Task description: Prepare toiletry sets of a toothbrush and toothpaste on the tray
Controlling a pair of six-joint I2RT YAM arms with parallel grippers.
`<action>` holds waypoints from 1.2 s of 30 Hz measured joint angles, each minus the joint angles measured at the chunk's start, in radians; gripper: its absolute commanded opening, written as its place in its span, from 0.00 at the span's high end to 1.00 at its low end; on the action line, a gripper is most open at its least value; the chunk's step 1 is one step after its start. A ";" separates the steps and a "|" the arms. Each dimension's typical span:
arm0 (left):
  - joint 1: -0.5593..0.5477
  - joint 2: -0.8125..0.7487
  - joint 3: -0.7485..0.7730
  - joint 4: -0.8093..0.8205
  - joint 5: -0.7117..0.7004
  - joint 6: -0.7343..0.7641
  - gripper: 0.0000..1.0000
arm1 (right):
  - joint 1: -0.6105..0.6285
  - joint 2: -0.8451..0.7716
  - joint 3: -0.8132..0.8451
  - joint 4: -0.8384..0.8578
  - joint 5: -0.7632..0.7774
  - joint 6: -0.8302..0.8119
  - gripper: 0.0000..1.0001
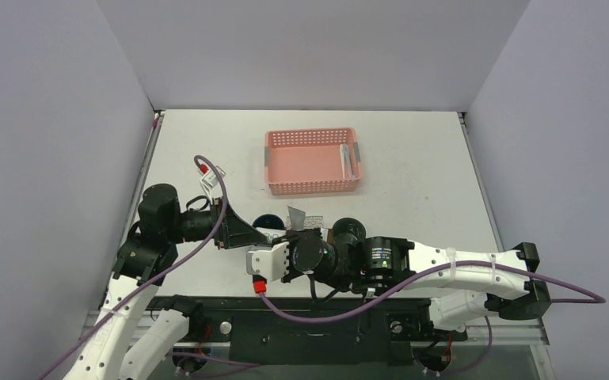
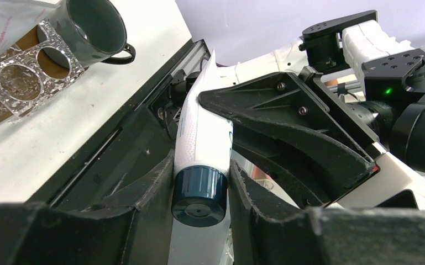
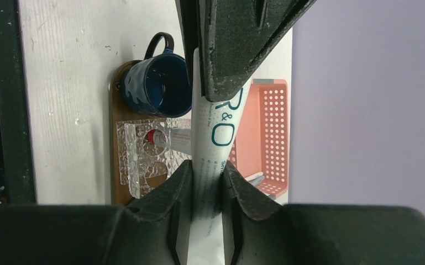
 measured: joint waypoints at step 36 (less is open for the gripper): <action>0.000 -0.012 -0.041 0.142 -0.020 -0.005 1.00 | -0.347 -0.467 -0.354 0.445 -0.238 0.470 0.41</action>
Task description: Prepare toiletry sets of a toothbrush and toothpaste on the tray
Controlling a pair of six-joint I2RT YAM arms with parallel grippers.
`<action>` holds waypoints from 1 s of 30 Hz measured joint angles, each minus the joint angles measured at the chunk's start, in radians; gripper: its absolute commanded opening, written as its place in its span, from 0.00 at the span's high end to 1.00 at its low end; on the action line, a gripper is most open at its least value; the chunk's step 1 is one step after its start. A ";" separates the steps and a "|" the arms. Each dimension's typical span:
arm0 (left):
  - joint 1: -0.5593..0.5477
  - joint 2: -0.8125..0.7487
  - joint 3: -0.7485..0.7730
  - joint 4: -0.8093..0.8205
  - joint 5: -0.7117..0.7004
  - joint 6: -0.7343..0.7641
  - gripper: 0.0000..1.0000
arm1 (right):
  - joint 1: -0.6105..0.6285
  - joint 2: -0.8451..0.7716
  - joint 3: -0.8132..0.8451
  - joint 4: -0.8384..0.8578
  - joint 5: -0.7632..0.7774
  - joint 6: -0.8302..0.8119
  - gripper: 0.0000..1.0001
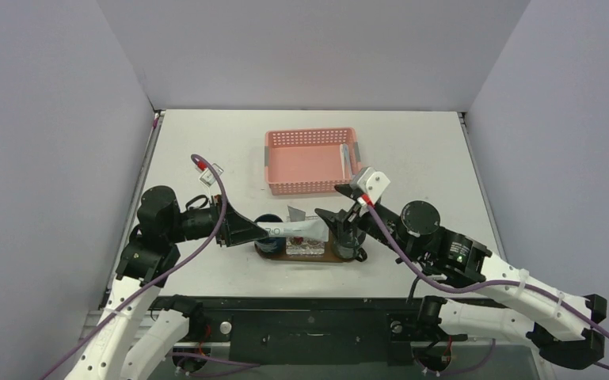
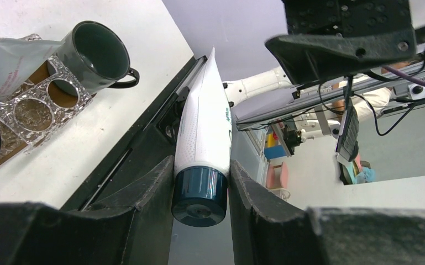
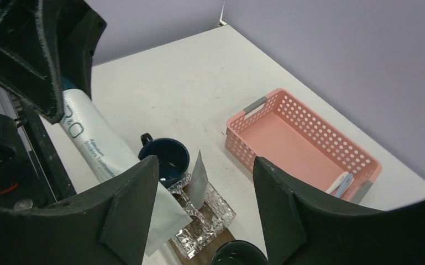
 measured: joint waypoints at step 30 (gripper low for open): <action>0.000 -0.032 -0.104 0.394 -0.024 -0.256 1.00 | -0.577 -0.071 -0.601 1.145 -0.734 1.102 0.43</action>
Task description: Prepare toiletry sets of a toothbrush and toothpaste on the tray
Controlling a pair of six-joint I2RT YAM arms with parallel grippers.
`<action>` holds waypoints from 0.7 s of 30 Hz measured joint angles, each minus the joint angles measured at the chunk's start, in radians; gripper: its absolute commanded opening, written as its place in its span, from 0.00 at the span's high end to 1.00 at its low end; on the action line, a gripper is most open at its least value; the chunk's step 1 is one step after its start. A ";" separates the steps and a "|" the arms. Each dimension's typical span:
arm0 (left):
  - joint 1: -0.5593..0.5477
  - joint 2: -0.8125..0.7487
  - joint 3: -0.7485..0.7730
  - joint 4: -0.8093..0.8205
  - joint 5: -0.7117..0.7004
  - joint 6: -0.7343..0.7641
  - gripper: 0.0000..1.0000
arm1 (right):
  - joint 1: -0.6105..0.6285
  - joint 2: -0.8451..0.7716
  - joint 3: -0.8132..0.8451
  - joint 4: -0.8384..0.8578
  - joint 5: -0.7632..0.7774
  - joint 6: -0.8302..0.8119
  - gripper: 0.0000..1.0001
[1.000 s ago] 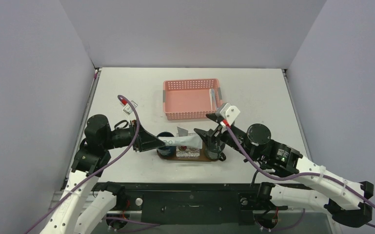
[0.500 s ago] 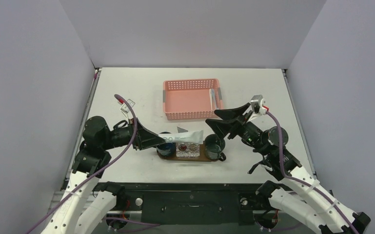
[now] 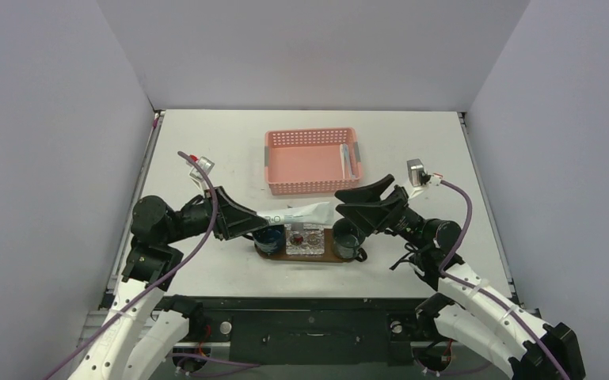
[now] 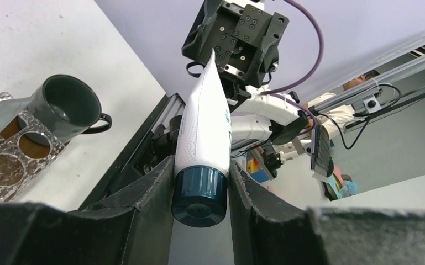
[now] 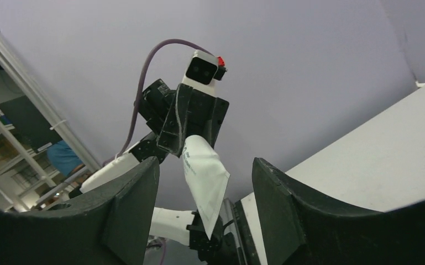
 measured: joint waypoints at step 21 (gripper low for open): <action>0.000 -0.006 -0.002 0.105 -0.001 -0.035 1.00 | 0.185 0.060 0.054 -0.064 -0.051 -0.071 0.51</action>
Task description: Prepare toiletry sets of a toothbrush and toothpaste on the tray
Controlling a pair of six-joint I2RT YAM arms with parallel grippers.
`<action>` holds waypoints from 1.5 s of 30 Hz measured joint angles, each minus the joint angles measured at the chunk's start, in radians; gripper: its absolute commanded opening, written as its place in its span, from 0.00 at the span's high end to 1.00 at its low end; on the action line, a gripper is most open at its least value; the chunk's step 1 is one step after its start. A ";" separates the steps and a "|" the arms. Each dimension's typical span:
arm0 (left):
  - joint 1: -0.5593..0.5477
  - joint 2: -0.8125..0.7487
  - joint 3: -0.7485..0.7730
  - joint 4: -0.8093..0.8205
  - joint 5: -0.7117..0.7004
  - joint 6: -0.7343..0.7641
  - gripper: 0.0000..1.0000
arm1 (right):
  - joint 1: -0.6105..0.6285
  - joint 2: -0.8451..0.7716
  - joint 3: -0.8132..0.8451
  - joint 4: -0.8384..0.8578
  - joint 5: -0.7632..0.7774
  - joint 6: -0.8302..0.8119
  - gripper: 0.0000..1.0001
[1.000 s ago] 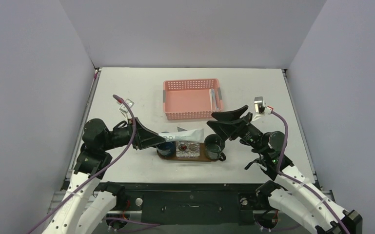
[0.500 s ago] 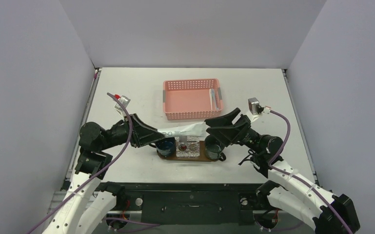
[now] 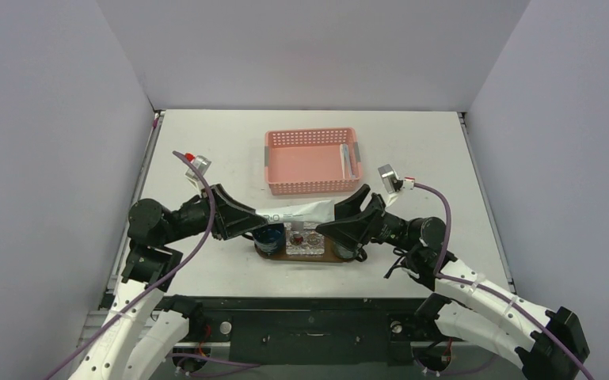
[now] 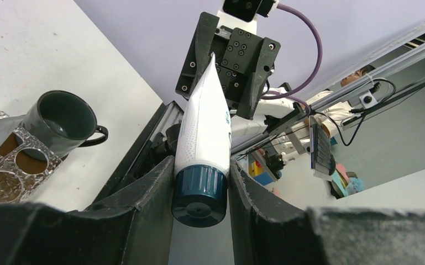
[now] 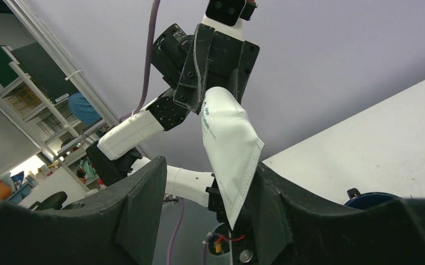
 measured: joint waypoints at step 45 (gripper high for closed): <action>0.000 -0.051 0.007 -0.097 0.041 0.144 0.80 | 0.024 0.028 0.017 -0.037 0.000 -0.014 1.00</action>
